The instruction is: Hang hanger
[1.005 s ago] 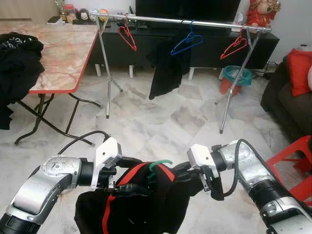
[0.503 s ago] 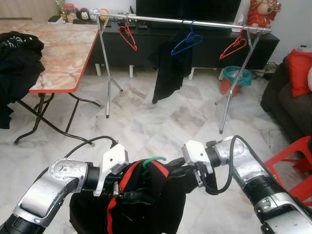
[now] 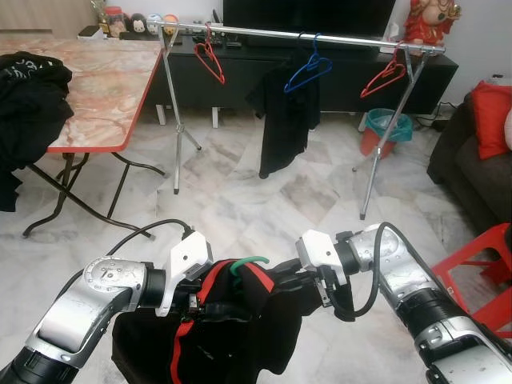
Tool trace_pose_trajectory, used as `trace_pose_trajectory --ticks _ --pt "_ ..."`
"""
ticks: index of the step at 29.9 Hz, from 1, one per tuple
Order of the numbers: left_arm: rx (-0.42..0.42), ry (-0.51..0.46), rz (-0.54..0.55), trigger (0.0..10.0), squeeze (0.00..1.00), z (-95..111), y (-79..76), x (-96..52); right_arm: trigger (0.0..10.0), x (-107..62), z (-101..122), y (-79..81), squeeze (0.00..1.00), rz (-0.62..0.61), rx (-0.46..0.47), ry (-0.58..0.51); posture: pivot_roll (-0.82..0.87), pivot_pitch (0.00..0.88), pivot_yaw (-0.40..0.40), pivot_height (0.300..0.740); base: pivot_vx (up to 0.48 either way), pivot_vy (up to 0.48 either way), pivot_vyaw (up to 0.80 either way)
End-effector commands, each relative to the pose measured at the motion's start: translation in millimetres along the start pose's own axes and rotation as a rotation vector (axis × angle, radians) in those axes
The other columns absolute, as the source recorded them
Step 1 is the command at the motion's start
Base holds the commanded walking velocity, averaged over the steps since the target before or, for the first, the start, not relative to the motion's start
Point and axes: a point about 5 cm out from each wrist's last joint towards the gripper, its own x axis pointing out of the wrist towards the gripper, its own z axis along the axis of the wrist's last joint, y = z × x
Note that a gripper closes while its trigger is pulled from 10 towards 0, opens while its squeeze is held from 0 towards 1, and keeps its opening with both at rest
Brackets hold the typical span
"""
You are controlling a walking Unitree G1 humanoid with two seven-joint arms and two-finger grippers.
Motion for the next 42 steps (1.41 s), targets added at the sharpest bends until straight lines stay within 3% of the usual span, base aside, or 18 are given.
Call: trace_pose_trajectory --ticks 1,22,42 --pt "-0.004 0.014 -0.016 0.0 0.0 -1.0 -1.1 2.1 10.0 -1.5 14.8 -7.8 0.0 -0.016 -0.06 -0.035 0.06 0.0 -0.076 0.74 0.0 0.0 0.0" --pt "0.015 0.071 -0.027 0.0 0.0 -4.8 -0.7 0.1 10.0 1.3 16.6 -9.1 0.0 -0.015 -0.066 -0.038 0.06 0.0 -0.069 0.74 0.0 0.0 0.0" --pt "0.006 0.057 -0.021 0.0 0.0 -6.3 -4.8 7.3 10.0 -0.9 13.2 -2.5 0.0 0.001 -0.055 -0.035 0.06 0.0 -0.065 0.74 0.0 0.0 0.0"
